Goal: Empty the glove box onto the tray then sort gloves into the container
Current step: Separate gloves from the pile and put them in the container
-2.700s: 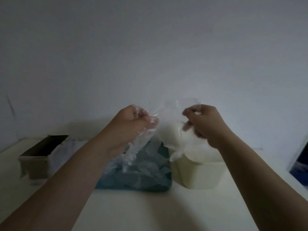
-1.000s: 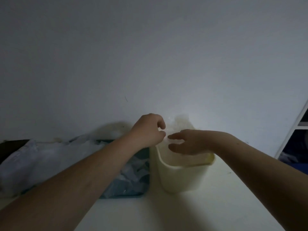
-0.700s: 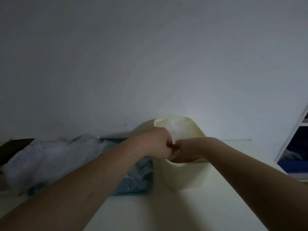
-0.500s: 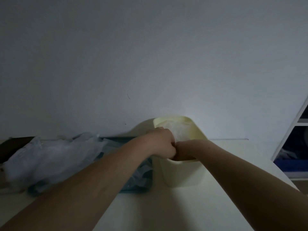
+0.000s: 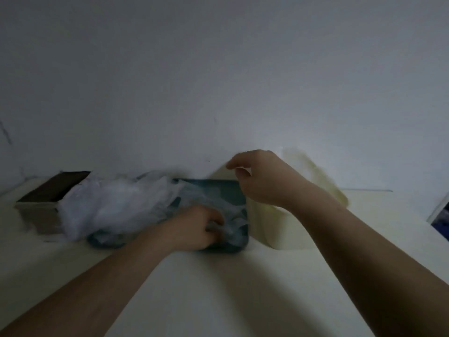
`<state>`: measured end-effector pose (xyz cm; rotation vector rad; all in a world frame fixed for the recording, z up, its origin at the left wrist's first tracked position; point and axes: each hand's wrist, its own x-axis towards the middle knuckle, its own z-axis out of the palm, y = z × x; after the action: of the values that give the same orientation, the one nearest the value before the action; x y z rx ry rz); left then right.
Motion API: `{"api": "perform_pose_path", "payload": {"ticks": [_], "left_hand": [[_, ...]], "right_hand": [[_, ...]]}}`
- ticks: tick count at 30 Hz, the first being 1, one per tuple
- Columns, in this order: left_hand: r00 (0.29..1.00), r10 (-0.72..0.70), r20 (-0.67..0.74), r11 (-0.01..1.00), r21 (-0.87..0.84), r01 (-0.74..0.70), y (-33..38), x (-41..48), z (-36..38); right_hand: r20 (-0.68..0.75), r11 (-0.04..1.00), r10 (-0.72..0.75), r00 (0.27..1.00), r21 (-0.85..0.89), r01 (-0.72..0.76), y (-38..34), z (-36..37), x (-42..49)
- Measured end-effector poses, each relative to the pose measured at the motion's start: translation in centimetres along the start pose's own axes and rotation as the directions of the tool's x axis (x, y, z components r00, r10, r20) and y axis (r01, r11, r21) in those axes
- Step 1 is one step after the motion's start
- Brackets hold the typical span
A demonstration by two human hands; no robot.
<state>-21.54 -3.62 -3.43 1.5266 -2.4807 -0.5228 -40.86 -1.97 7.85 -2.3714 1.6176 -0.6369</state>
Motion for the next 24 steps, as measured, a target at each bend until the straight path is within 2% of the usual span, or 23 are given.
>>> {"api": "perform_pose_path", "payload": {"ticks": [2, 7, 12, 13, 16, 18, 22, 24], "left_hand": [[1.0, -0.006, -0.017, 1.0, -0.024, 0.006, -1.1, -1.0, 0.9], [0.981, -0.063, -0.184, 0.993, -0.111, 0.043, -3.2, -1.4, 1.5], [0.926, -0.186, -0.328, 0.918, -0.393, 0.046, -5.0, -1.0, -0.3], [0.907, -0.232, -0.351, 0.868, -0.496, 0.03, -5.4, -0.7, -0.8], [0.84, -0.41, -0.355, 0.632, -0.775, -0.019, -6.4, -0.3, -1.9], [0.816, -0.47, -0.336, 0.508, -0.859, -0.061, -6.6, -0.2, -2.3], [0.841, -0.498, -0.213, 0.202, -0.971, -0.126, -7.4, -0.1, -3.6], [0.853, -0.488, -0.188, 0.121, -0.982, -0.147, -7.9, -0.1, -4.2]], "right_hand": [[0.014, 0.994, -0.041, 0.999, 0.102, 0.04, -0.9, 2.3, 0.2], [0.031, 0.962, -0.045, 0.999, 0.27, 0.035, -0.5, 6.7, 1.1], [-0.006, 0.834, 0.064, 0.998, 0.549, -0.051, 0.5, 9.4, 1.9], [-0.023, 0.797, 0.096, 0.995, 0.601, -0.063, 0.6, 9.7, 2.2], [-0.048, 0.685, 0.154, 0.987, 0.725, -0.071, 0.6, 10.4, 3.3], [-0.044, 0.628, 0.196, 0.98, 0.773, -0.091, 0.5, 10.8, 4.0], [0.03, 0.483, 0.225, 0.974, 0.865, -0.138, 0.9, 12.5, 4.9], [0.047, 0.525, 0.212, 0.976, 0.837, -0.154, 1.2, 13.1, 4.7]]}}
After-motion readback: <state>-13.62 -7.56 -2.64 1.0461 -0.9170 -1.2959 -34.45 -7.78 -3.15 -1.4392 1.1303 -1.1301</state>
